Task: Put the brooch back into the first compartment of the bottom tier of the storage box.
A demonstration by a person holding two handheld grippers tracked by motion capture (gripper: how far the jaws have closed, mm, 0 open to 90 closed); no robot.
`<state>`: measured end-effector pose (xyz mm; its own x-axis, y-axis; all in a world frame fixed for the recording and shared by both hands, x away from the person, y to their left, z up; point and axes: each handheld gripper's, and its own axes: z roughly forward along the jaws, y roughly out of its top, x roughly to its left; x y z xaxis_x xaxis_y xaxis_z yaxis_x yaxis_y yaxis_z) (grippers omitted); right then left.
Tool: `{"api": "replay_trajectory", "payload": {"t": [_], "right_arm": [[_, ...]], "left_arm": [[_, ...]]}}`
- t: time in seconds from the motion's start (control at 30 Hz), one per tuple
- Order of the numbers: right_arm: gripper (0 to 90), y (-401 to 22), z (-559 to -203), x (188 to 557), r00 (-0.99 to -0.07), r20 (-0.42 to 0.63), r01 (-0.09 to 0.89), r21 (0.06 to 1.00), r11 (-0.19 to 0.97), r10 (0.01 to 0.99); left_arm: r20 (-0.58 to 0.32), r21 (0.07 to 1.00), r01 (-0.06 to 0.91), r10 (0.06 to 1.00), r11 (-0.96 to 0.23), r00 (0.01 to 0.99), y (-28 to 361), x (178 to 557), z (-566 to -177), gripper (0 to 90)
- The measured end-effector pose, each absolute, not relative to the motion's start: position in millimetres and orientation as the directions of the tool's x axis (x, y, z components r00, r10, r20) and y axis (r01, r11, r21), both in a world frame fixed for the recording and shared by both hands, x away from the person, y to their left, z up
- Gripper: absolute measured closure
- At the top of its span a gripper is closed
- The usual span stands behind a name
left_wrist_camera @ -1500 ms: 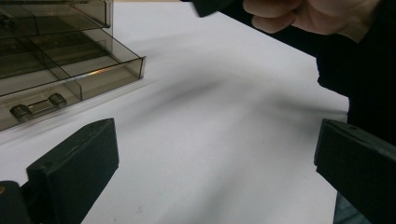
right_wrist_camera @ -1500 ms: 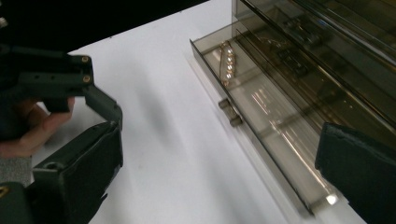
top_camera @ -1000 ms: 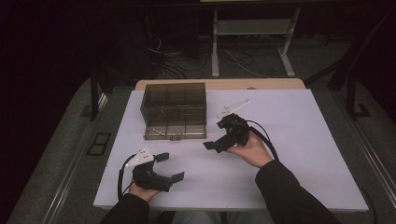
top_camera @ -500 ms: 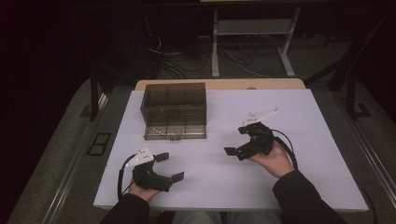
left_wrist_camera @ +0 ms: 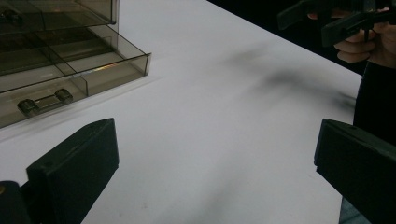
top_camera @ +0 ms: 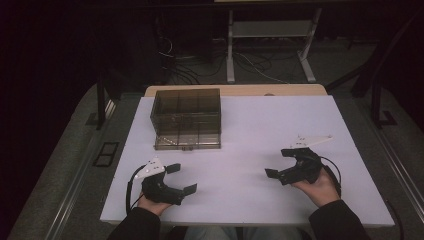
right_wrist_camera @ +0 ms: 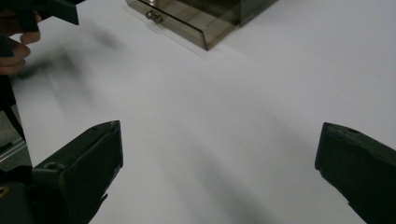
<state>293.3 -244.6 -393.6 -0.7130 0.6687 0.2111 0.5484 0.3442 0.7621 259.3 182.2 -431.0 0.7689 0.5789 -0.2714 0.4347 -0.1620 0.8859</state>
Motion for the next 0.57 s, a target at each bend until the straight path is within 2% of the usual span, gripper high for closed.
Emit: {"api": "replay_trajectory", "payload": {"t": [0.57], "right_arm": [[0.5, -301, -409, 262, -0.623, 0.261, 0.579, 0.787, 0.211, 0.737]], "left_arm": [[-0.266, 0.885, 0.433, 0.576, -0.173, 0.773, 183, 261, -431, 0.0]]}}
